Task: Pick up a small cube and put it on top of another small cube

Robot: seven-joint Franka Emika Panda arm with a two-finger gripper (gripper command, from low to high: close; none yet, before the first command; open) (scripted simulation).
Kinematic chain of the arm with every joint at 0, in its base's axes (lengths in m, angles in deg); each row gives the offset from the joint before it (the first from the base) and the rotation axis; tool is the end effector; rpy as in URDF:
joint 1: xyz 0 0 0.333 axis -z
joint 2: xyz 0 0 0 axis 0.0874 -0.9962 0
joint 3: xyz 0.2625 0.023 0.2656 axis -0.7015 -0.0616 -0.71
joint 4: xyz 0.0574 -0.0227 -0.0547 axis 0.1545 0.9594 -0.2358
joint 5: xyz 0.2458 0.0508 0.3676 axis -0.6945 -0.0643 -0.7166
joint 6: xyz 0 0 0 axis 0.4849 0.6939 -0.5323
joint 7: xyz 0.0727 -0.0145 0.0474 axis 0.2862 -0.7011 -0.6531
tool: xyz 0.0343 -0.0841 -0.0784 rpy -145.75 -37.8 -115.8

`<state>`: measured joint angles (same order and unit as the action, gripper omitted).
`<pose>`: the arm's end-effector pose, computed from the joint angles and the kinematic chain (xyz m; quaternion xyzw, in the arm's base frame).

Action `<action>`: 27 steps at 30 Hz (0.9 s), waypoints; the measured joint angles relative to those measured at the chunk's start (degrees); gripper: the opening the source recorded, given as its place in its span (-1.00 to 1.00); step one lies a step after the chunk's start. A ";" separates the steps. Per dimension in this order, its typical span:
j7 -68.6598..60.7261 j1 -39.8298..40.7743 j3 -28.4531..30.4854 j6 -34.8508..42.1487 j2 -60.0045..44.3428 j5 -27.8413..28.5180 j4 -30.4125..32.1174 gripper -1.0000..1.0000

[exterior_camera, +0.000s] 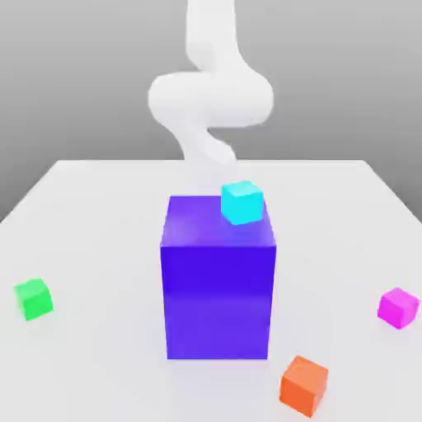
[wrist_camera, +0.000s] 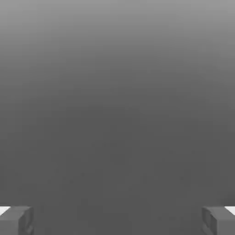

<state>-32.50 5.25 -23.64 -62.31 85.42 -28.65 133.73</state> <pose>0.4039 0.0366 0.7015 -0.8678 0.3480 -0.3329 0.1229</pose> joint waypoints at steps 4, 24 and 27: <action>4.19 0.01 -6.64 -3.68 -8.51 2.73 2.29 0.00; 26.15 -12.15 -27.53 -21.38 -49.58 18.32 13.33 0.00; 28.44 -15.23 -27.41 -24.45 -54.69 19.91 14.06 0.00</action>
<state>-4.06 -9.99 -51.05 -86.75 30.72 -8.75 147.79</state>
